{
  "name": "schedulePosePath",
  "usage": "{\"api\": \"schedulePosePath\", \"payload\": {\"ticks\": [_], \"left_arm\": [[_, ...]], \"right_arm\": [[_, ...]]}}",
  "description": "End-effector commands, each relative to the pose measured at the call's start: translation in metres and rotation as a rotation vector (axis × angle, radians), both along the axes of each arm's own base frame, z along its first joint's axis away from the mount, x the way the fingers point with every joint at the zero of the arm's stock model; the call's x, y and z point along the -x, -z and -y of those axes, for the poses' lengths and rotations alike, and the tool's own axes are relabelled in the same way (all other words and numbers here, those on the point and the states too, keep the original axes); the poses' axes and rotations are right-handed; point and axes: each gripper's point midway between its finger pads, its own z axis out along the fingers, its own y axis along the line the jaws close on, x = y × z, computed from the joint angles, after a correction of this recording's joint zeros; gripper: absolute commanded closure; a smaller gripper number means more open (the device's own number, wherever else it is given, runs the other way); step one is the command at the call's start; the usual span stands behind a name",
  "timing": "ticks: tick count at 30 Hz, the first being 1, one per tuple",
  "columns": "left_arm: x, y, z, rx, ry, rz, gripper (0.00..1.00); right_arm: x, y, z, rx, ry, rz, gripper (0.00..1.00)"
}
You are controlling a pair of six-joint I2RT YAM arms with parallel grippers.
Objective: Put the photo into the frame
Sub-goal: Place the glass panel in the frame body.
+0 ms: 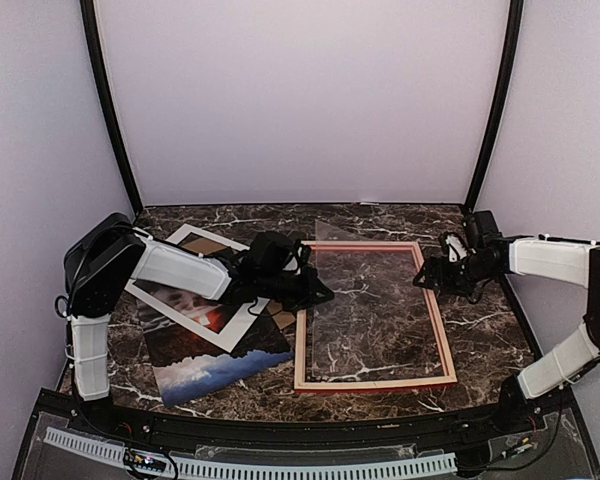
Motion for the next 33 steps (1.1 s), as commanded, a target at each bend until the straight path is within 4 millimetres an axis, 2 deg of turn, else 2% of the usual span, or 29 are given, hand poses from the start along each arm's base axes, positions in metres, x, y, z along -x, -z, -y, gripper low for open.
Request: {"api": "schedulePosePath", "payload": {"ticks": [1, 20, 33], "left_arm": [[-0.002, 0.01, -0.003, -0.035, 0.014, 0.011, 1.0], [-0.002, 0.012, -0.003, -0.045, 0.03, 0.007, 1.0], [0.0, 0.011, -0.002, -0.047, 0.046, -0.004, 1.0]], "right_arm": [[-0.008, -0.006, -0.012, 0.002, -0.051, 0.043, 0.1], [-0.005, -0.003, -0.017, 0.021, -0.066, 0.034, 0.09], [-0.023, -0.018, -0.005, 0.08, 0.011, 0.071, 0.08]]}}
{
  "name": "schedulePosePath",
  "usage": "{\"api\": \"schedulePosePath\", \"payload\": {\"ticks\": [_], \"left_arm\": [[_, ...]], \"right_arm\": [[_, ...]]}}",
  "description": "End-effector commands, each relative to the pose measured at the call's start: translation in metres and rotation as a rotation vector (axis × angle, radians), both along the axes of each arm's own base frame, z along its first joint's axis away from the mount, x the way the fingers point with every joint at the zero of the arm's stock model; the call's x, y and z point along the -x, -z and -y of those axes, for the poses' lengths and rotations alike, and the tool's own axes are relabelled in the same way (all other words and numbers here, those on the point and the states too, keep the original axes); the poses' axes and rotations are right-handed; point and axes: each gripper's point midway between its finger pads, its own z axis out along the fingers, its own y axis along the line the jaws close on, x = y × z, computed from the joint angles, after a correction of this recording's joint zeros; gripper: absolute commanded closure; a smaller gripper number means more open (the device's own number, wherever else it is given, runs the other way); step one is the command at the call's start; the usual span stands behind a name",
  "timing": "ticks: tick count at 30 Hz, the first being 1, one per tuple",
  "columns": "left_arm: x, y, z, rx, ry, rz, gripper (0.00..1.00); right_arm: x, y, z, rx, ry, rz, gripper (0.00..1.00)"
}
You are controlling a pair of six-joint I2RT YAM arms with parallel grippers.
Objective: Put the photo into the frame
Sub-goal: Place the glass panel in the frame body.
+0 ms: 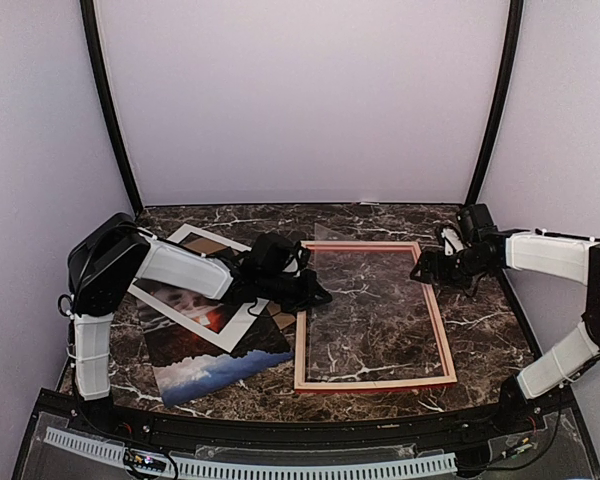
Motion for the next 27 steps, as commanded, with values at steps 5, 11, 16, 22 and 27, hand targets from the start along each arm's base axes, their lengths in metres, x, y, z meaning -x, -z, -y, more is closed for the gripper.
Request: {"api": "schedulePosePath", "payload": {"ticks": [5, 11, 16, 22, 27], "left_arm": [[0.002, -0.005, 0.002, -0.009, 0.037, -0.001, 1.0], [0.002, -0.004, 0.002, -0.011, 0.04, -0.004, 1.0], [0.003, -0.003, 0.001, -0.014, 0.042, -0.01, 1.0], [0.004, -0.004, 0.001, -0.014, 0.045, -0.013, 1.0], [0.004, -0.004, -0.001, -0.017, 0.042, -0.012, 1.0]], "right_arm": [[-0.017, -0.015, 0.005, 0.033, 0.051, 0.044, 0.08], [-0.022, -0.021, 0.008, 0.047, 0.065, 0.054, 0.07], [-0.023, -0.022, 0.009, 0.055, 0.065, 0.056, 0.08], [-0.023, -0.018, 0.008, 0.055, 0.061, 0.049, 0.07], [-0.023, -0.017, 0.006, 0.052, 0.05, 0.045, 0.07]]}}
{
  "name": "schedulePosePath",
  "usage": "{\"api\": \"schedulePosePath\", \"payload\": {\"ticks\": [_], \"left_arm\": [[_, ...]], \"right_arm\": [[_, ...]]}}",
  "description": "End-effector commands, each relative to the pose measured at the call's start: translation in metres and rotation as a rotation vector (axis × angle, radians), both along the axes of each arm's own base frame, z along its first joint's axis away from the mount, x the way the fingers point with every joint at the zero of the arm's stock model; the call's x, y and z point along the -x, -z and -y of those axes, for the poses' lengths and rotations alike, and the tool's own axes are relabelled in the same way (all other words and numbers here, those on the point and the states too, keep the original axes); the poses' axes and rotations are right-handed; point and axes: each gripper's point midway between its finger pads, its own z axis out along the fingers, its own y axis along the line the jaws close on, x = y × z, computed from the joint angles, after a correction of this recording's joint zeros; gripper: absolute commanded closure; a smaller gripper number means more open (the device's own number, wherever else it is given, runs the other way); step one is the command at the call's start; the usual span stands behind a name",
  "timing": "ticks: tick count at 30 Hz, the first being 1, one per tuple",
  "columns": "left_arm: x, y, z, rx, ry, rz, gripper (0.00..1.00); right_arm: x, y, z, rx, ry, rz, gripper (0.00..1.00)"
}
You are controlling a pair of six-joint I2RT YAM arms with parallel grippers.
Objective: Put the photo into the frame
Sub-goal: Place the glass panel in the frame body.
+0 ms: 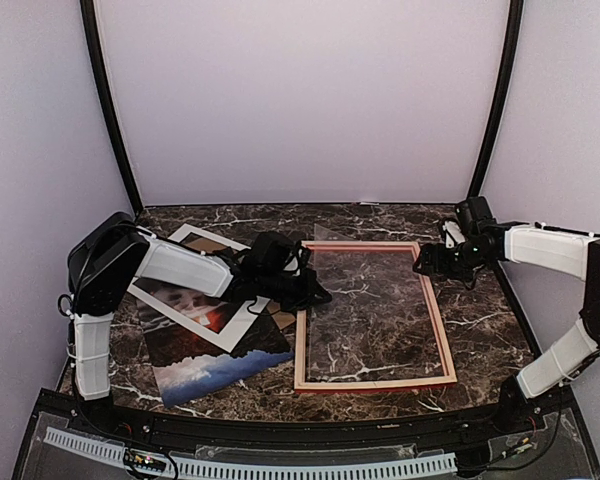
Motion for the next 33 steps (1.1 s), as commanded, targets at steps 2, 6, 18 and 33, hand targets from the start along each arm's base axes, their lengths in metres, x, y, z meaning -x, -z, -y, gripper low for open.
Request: {"api": "schedulePosePath", "payload": {"ticks": [2, 6, 18, 33], "left_arm": [[0.0048, -0.0029, -0.0011, -0.013, 0.029, 0.001, 1.0], [0.0047, -0.0029, -0.0021, -0.01, 0.025, -0.001, 1.0], [0.0077, -0.0047, -0.0032, -0.002, 0.023, -0.012, 1.0], [0.0104, -0.0107, -0.0071, 0.004, 0.017, -0.01, 1.0]], "right_arm": [[-0.0064, -0.0058, -0.004, -0.001, -0.012, 0.02, 0.06], [-0.0068, -0.0039, -0.0045, -0.002, -0.015, 0.014, 0.06], [-0.0061, -0.0012, -0.0044, 0.002, -0.018, 0.008, 0.06], [-0.006, 0.0, -0.0041, 0.005, -0.018, 0.004, 0.06]]}}
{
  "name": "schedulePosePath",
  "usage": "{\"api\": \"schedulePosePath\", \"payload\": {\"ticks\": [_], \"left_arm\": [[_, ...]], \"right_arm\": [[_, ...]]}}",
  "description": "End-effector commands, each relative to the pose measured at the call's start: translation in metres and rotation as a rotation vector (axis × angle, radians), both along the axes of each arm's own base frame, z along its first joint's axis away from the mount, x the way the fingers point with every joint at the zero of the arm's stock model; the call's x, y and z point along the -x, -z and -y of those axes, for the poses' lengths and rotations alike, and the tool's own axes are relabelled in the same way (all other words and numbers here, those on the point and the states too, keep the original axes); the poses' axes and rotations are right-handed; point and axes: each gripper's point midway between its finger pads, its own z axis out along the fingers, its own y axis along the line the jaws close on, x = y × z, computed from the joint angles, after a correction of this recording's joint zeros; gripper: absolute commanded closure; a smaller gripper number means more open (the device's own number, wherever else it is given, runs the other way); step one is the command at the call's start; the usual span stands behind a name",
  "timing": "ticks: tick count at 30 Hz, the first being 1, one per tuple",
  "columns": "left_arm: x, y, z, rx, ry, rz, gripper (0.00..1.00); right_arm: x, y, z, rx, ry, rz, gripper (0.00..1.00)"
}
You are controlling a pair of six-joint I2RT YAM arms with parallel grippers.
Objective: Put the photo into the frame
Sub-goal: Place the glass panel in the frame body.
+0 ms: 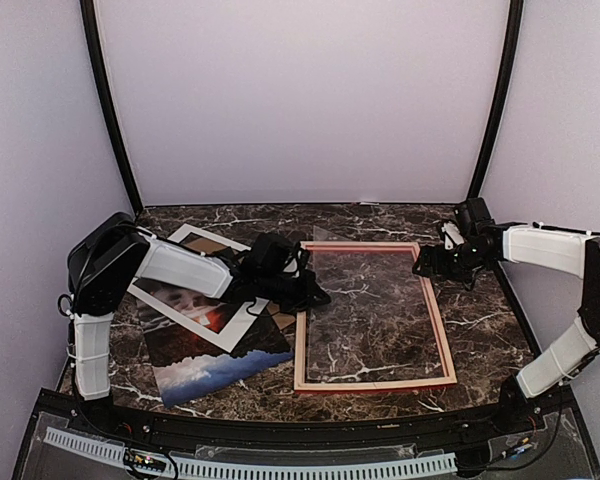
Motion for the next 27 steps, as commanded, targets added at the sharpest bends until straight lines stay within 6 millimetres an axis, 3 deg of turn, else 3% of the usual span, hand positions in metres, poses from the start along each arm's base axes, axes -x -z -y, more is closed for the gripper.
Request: {"api": "schedulePosePath", "payload": {"ticks": [1, 7, 27], "left_arm": [[0.0097, -0.0144, -0.0062, 0.009, 0.017, -0.003, 1.0], [0.0099, -0.0199, -0.0078, 0.018, 0.016, 0.007, 1.0], [0.0077, -0.0111, -0.0005, 0.03, 0.031, -0.011, 0.99]], "right_arm": [[-0.0065, -0.0059, -0.0043, -0.001, -0.016, 0.021, 0.06], [-0.0061, -0.0059, -0.0048, -0.003, -0.019, 0.021, 0.06], [-0.0057, -0.0023, -0.0073, -0.014, -0.026, 0.01, 0.06]]}}
